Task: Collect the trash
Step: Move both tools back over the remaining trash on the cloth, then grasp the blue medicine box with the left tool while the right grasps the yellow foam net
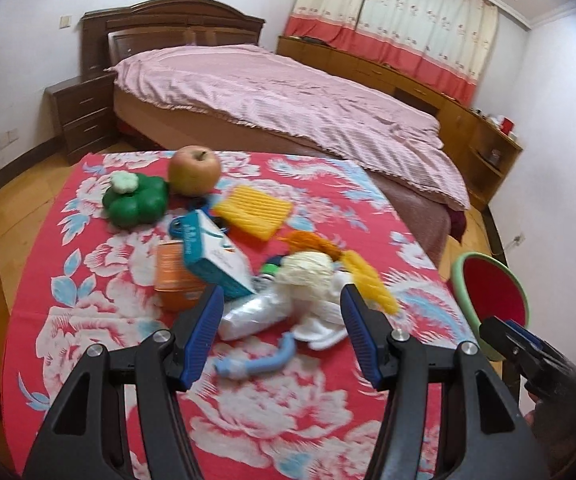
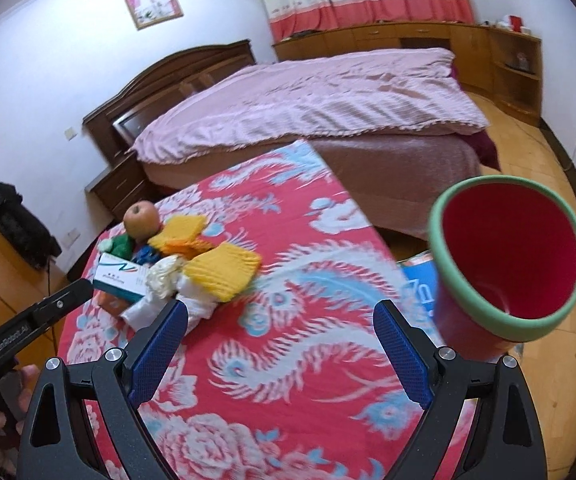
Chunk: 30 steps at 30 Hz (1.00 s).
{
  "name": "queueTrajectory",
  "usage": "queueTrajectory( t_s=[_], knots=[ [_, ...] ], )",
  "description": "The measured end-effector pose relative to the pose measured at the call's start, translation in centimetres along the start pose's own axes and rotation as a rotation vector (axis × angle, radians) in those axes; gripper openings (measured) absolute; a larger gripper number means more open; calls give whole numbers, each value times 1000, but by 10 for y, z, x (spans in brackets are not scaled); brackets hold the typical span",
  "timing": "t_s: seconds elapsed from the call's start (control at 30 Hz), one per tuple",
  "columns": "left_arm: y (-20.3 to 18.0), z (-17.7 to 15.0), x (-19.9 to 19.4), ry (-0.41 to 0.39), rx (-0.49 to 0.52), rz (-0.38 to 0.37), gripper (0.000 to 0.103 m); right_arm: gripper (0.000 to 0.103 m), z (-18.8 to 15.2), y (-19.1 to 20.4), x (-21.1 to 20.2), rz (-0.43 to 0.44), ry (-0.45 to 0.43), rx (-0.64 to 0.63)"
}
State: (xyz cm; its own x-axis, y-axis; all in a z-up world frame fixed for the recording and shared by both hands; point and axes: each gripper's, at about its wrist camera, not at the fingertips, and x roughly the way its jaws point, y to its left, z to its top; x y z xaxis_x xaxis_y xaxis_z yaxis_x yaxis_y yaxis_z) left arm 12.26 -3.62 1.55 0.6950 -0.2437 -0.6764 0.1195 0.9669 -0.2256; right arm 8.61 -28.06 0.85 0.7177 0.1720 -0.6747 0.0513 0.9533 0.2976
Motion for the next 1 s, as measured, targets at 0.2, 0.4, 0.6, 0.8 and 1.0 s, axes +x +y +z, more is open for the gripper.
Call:
queueTrajectory(
  t_s=[0.2,0.4,0.6,0.8,1.0],
  knots=[
    [28,9,24,-1,-23,13,61,94,5,20,29,-14,16,-27],
    [43,19,48,-9,0,2,57,94,7,37,60,-54,41,-55],
    [54,24,61,5,-4,-47,42,94,11,49,79,-75,37,-78],
    [56,22,66,5,-16,-94,26,76,11,57,90,-70,48,-109],
    [47,20,62,-12,7,-100,20,47,9,62,102,-30,93,-127]
  ],
)
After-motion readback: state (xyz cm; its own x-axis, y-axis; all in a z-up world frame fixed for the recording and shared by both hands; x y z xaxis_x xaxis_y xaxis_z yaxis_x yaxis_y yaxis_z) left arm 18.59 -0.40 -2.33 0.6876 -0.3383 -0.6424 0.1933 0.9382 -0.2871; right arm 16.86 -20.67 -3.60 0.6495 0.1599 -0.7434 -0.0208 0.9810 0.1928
